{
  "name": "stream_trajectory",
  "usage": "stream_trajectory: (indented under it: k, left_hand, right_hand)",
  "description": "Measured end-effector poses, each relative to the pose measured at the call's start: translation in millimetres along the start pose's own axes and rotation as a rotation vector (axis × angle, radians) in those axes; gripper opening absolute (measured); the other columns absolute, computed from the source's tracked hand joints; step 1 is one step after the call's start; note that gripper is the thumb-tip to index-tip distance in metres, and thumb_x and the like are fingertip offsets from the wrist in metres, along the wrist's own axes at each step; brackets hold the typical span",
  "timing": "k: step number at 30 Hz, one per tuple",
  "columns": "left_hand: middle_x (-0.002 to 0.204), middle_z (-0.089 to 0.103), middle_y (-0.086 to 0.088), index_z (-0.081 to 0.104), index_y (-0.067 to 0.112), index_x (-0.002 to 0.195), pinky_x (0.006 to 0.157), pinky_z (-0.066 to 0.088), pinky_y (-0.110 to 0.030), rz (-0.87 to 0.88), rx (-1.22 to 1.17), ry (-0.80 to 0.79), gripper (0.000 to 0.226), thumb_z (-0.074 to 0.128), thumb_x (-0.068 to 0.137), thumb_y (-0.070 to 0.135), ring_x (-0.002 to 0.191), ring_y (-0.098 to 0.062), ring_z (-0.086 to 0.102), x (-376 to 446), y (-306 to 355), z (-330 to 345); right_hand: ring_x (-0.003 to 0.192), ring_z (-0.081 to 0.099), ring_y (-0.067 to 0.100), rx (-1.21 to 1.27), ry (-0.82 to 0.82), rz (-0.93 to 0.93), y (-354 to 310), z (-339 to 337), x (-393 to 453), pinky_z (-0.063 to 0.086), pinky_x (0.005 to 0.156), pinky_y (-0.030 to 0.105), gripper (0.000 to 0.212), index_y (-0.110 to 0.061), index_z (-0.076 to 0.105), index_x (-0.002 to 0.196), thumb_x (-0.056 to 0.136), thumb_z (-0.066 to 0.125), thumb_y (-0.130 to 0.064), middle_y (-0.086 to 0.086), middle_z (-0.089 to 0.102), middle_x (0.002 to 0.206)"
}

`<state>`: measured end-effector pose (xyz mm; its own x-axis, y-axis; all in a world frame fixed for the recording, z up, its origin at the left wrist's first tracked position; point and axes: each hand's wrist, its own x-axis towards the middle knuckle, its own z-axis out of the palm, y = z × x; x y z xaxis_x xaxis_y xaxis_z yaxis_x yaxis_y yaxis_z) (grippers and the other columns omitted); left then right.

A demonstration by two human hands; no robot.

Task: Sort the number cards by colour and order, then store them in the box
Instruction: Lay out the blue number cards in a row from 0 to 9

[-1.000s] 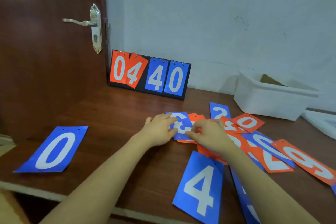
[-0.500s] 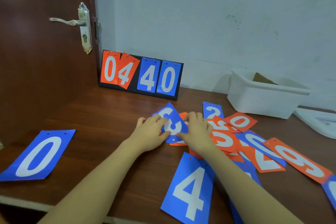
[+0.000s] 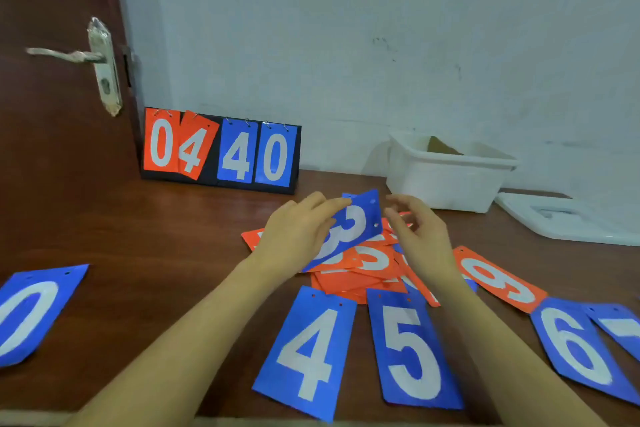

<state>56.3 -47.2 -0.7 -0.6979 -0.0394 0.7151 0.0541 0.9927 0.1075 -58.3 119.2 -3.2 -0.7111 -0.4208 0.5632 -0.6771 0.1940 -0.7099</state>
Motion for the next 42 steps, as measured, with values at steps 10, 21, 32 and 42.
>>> stream_trajectory:
  k: [10,21,32,42]
  left_hand:
    - [0.107,0.051,-0.006,0.055,0.009,0.125,0.076,0.029,-0.008,-0.468,-0.437,-0.093,0.033,0.051,0.093,0.013,0.093,-0.011,0.049,8,38,42]
    - [0.135,0.036,0.000,0.035,0.021,0.140,0.107,0.020,-0.039,-0.462,-0.032,-0.505,0.054,0.048,0.091,0.041,0.127,-0.018,0.035,12,41,61]
    - [0.134,0.038,-0.006,0.042,0.019,0.133,0.104,0.024,-0.040,-0.478,0.233,-0.607,0.049,0.037,0.093,0.046,0.125,-0.023,0.035,14,50,79]
    - [0.137,0.032,-0.003,0.037,0.015,0.136,0.105,0.024,-0.037,-0.509,0.040,-0.471,0.050,0.045,0.093,0.038,0.126,-0.019,0.036,22,59,83]
  right_hand:
    - [0.140,0.018,0.022,-0.763,-0.452,0.239,61,-26,-7,0.010,0.113,0.044,0.045,-0.034,0.038,0.140,0.097,0.033,-0.047,-0.004,0.024,0.153]
    - [0.134,0.028,0.029,-0.875,-0.449,0.437,84,-40,13,0.018,0.111,0.049,0.078,-0.022,0.038,0.139,0.079,0.046,-0.072,0.008,0.032,0.145]
    - [0.132,0.032,0.027,-0.807,-0.362,0.418,92,-49,16,0.017,0.111,0.046,0.080,-0.020,0.039,0.134,0.074,0.055,-0.071,0.006,0.039,0.141]
    - [0.129,0.036,0.020,-0.728,-0.318,0.375,97,-56,13,0.008,0.113,0.047,0.055,-0.026,0.049,0.122,0.080,0.057,-0.061,-0.001,0.049,0.129]
